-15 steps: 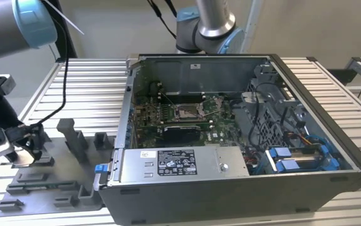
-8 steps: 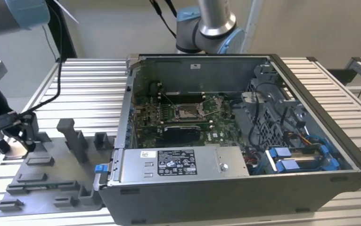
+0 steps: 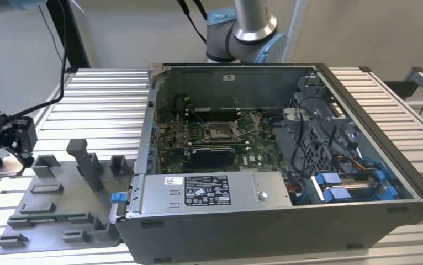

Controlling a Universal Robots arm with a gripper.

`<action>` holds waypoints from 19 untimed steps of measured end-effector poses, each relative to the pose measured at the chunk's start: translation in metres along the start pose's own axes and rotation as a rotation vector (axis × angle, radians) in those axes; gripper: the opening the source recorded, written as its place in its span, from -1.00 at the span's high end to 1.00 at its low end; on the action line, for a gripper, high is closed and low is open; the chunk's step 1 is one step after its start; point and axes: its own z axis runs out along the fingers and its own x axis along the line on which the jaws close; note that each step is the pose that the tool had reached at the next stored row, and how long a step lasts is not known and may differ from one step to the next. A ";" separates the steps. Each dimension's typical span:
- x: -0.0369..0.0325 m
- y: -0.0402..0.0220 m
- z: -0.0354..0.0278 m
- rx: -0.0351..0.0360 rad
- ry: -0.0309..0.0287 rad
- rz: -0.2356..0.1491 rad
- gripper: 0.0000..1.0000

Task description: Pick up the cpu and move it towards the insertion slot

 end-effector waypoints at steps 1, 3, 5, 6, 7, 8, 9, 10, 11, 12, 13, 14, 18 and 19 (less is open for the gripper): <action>0.0000 0.0002 -0.0050 -0.0001 -0.0001 0.000 1.00; 0.0000 0.0005 -0.0140 0.0000 -0.0001 0.000 1.00; 0.0000 0.0009 -0.0231 -0.0001 -0.0001 0.000 1.00; 0.0001 0.0010 -0.0275 0.0000 -0.0001 0.000 1.00; 0.0001 0.0012 -0.0321 0.0000 -0.0001 0.000 1.00; 0.0001 0.0014 -0.0365 0.0000 0.0000 0.000 1.00; 0.0001 0.0016 -0.0409 -0.0001 -0.0001 0.000 1.00; 0.0001 0.0017 -0.0456 -0.0001 -0.0001 0.000 1.00; 0.0001 0.0019 -0.0501 0.0000 0.0000 0.000 1.00; 0.0001 0.0021 -0.0547 0.0000 -0.0001 0.000 1.00; 0.0001 0.0022 -0.0593 -0.0001 -0.0002 0.000 1.00; 0.0001 0.0024 -0.0640 0.0000 0.0000 0.000 1.00; 0.0001 0.0025 -0.0663 -0.0087 -0.0005 0.000 1.00; 0.0001 0.0025 -0.0664 -0.0110 -0.0005 0.000 1.00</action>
